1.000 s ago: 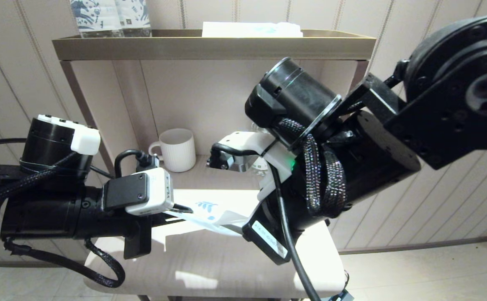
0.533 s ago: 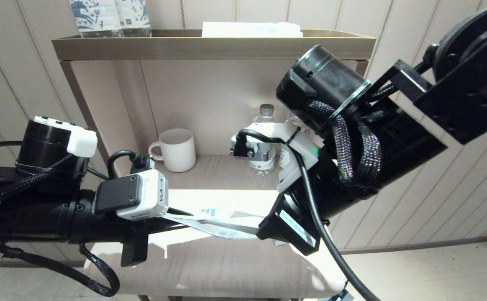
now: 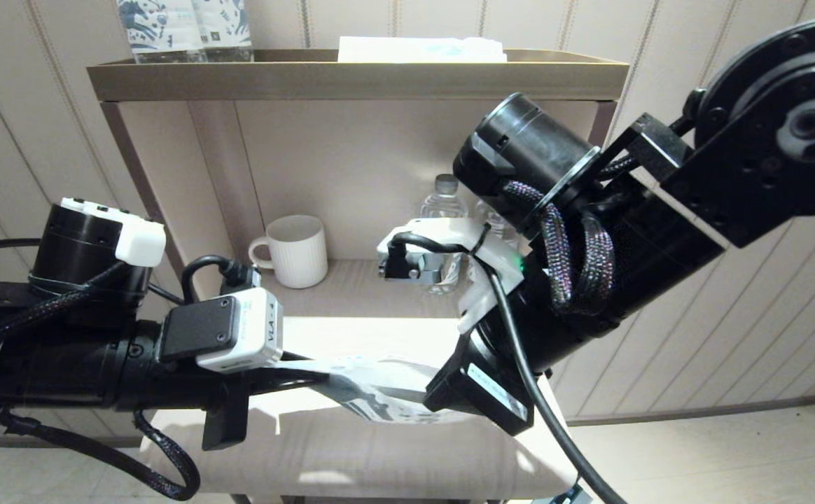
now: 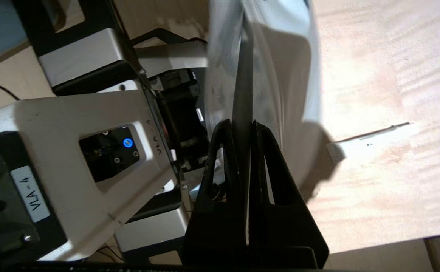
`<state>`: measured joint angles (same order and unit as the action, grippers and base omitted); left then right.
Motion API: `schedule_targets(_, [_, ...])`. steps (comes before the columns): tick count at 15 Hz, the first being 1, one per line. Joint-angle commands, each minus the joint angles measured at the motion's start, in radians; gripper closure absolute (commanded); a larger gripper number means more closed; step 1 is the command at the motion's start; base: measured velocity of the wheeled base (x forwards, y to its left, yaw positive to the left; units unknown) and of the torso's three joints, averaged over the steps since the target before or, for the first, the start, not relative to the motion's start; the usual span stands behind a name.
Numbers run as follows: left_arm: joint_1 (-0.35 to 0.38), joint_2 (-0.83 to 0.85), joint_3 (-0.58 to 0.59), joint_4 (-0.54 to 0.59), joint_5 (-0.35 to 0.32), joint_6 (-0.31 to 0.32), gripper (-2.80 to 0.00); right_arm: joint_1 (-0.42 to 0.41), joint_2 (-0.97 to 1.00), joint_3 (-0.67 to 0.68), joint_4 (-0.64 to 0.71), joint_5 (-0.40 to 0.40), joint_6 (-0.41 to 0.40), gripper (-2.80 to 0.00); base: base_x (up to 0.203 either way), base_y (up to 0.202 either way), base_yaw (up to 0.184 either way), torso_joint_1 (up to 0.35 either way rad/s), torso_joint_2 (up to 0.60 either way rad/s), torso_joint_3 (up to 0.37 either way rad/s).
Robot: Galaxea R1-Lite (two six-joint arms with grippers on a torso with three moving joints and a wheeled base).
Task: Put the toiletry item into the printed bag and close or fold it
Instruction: Place the toothbrush in the storage bag
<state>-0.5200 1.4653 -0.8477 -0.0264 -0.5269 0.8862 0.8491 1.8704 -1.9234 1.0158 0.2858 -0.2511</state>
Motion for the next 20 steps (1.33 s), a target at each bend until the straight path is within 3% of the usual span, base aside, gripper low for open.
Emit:
schedule_targets(1, [-0.002,0.0,0.006,-0.001,-0.011,0.004,0.0,-0.005,-0.005,0.0,0.004,0.06,-0.027,0.0,0.0,0.0,0.0,0.0,0.0,0.0])
schedule_targets(5, [-0.002,-0.01,0.01,-0.003,-0.03,0.0,0.0,-0.017,0.006,0.001,-0.003,0.098,-0.034,0.0,0.0,0.0,0.0,0.0,0.0,0.0])
schedule_targets(20, [-0.002,0.001,0.007,-0.012,-0.032,-0.027,0.0,-0.034,-0.024,0.036,-0.002,0.091,-0.032,0.0,0.0,0.0,0.0,0.0,0.0,0.0])
